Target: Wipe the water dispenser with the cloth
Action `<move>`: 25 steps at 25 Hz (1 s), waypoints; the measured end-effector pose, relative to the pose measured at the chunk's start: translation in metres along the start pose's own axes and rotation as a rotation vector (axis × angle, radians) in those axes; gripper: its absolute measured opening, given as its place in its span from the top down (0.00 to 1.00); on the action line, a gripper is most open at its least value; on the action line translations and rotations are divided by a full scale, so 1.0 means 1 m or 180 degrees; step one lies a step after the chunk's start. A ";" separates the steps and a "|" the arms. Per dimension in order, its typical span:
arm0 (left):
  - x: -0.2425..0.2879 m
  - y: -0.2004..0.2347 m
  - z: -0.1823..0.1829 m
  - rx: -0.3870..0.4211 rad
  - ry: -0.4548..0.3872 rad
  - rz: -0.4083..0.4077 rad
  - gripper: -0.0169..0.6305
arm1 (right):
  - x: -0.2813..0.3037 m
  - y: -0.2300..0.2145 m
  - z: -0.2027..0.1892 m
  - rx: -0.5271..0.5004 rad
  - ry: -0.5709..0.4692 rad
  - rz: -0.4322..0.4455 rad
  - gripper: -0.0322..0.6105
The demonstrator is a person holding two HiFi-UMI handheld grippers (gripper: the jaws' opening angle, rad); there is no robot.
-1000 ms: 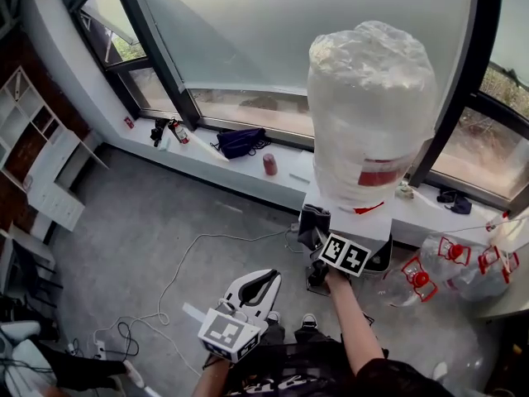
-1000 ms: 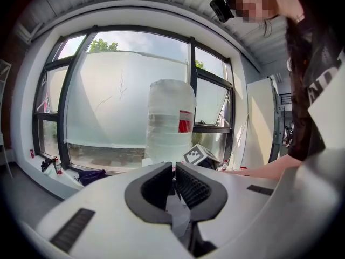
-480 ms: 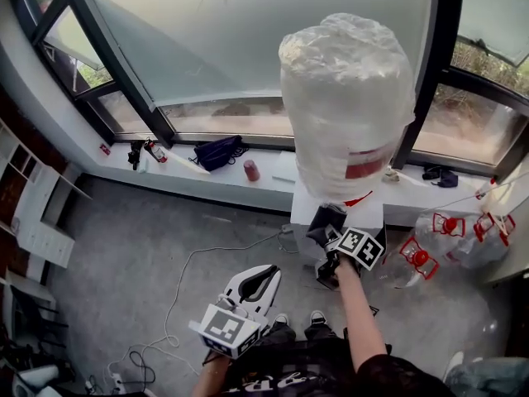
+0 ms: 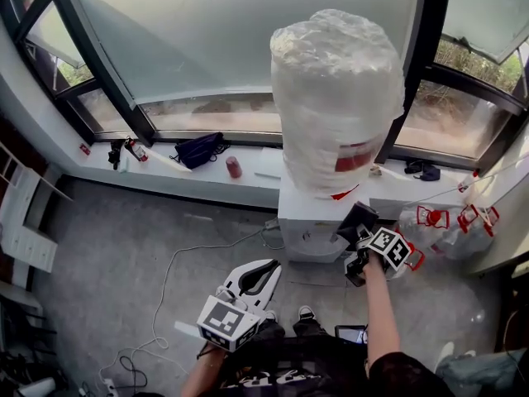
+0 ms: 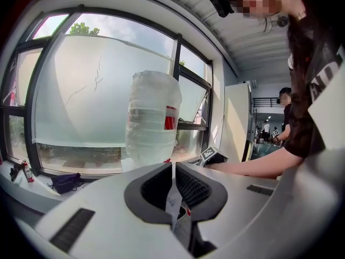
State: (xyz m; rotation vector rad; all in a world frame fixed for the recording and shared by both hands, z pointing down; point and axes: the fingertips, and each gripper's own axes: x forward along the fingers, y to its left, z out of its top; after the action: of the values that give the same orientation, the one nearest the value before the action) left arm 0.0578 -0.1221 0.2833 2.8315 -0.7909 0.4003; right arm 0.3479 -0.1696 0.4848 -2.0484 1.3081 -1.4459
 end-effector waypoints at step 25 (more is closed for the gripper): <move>-0.043 0.047 -0.042 0.0113 -0.0084 -0.0468 0.94 | -0.012 0.084 -0.136 -0.1102 0.0384 0.0296 0.79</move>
State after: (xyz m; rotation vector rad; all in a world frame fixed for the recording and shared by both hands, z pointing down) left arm -0.0107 -0.1311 0.3144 2.9095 -0.5804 0.3590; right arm 0.1875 -0.1722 0.4797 -2.0959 1.7863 -1.3999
